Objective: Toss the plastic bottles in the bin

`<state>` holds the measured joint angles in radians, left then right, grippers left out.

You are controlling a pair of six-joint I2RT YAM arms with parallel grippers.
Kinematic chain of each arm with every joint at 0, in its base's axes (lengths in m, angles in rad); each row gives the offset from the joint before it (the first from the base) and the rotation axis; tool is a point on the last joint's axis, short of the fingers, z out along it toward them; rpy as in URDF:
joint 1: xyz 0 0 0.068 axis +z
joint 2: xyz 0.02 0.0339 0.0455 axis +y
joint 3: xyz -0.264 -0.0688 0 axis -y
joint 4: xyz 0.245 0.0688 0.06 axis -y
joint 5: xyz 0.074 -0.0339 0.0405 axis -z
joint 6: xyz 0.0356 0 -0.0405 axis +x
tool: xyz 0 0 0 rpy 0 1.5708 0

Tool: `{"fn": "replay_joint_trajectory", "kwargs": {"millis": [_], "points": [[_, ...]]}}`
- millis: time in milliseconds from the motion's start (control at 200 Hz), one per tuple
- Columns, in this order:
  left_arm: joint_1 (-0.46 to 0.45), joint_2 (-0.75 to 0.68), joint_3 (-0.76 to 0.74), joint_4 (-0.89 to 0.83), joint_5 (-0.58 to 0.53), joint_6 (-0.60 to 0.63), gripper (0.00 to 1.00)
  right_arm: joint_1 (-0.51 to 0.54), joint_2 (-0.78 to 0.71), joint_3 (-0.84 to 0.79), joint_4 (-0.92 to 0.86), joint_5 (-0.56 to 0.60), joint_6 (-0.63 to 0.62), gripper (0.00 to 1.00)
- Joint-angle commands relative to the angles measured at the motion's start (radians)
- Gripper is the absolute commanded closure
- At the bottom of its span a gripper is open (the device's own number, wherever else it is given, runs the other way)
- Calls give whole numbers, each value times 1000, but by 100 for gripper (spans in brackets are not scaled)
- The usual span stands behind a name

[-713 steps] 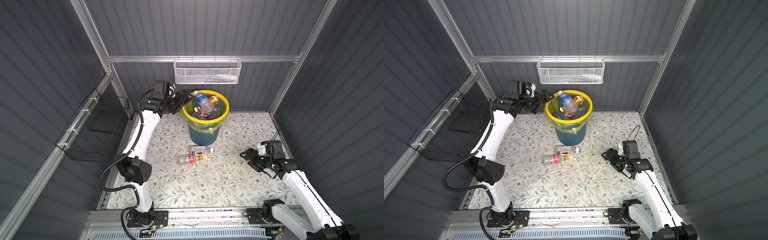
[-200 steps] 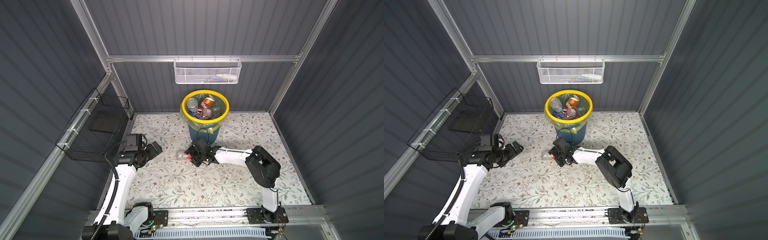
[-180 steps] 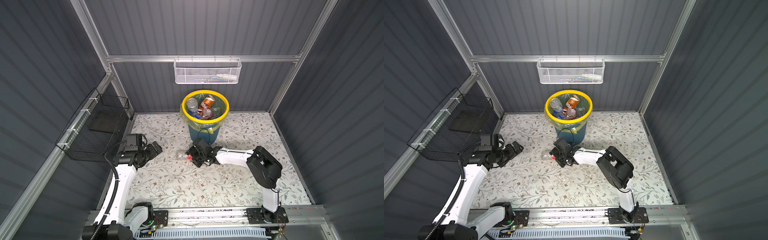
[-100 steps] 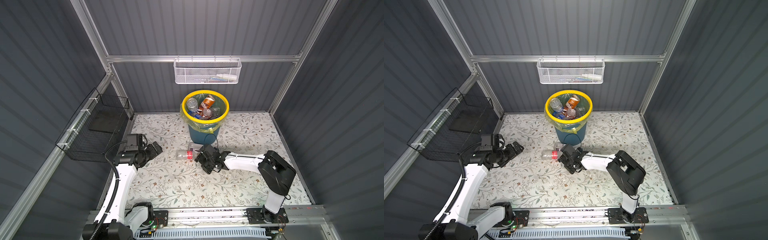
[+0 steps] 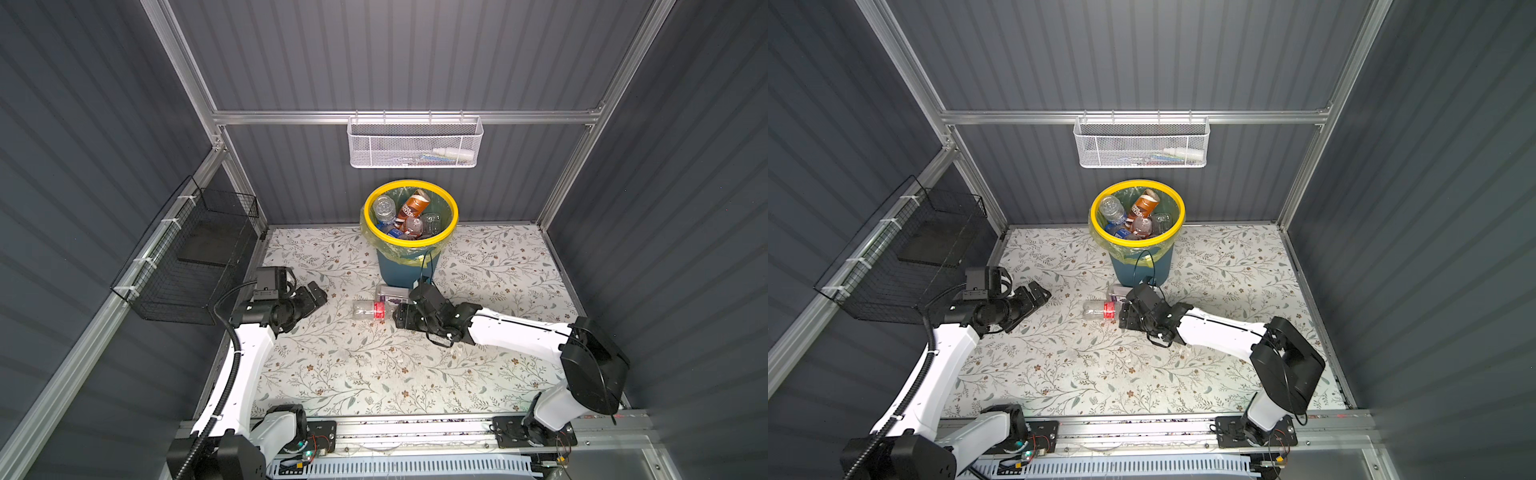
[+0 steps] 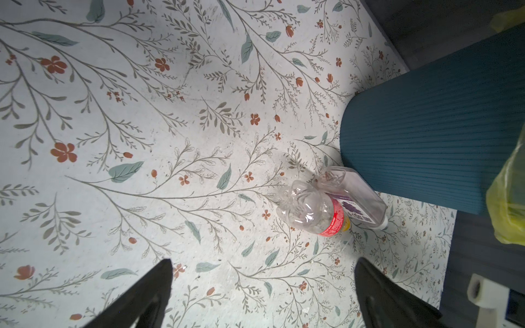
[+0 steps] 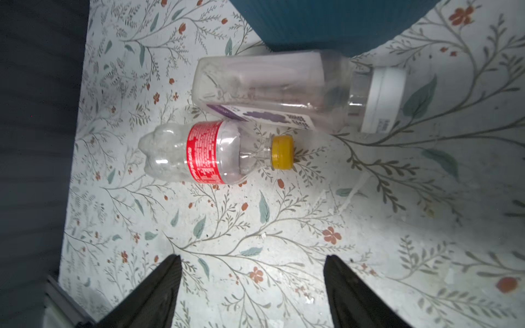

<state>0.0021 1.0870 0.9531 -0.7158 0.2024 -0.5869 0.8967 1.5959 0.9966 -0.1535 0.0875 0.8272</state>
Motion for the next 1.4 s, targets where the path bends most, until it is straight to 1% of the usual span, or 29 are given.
{"fn": "replay_joint_trajectory", "kwargs": {"millis": [0,100,170,225,310,330,495,545,605,665,695,705,735,766,856,946,1041,1231,1391], "points": [[9,14,-23,29,40,-29,0,-6,-4,-5,-14,4,-10,19],[9,22,-38,47,50,-54,1,-7,-8,-10,-17,-3,176,19],[9,34,-49,64,63,-74,3,-6,-12,-22,4,-11,264,19],[9,50,-60,96,98,-84,6,-5,-25,-37,12,-1,302,19],[7,83,-82,168,120,-92,12,-8,-58,-71,34,23,320,21],[6,93,-83,182,151,-91,14,-7,-67,-78,34,29,320,21],[-32,207,-83,330,177,-77,40,-16,-137,-142,39,64,322,25],[-55,247,-76,368,167,-74,46,-20,-160,-164,38,67,329,25],[-88,308,-51,396,140,-72,50,-21,-189,-189,39,76,335,26],[-122,372,-27,432,135,-73,57,-22,-216,-212,37,81,344,27],[-138,404,-15,448,134,-74,63,-22,-228,-223,37,83,350,27],[-142,415,-12,454,111,-74,64,-22,-233,-226,37,84,351,27],[-155,450,-1,472,101,-76,68,-24,-247,-237,38,86,356,27],[-163,482,9,489,97,-79,71,-24,-260,-246,37,87,360,28],[-171,568,29,530,98,-89,78,-24,-302,-275,34,96,369,28],[-178,626,48,542,96,-85,82,-25,-342,-305,28,111,378,28],[-193,652,55,532,106,-73,84,-25,-385,-334,26,134,386,29],[-251,631,-8,509,115,-50,85,-44,-433,-372,24,144,397,29],[-340,577,-101,499,101,-67,84,-60,-437,-378,29,121,399,28]]}}
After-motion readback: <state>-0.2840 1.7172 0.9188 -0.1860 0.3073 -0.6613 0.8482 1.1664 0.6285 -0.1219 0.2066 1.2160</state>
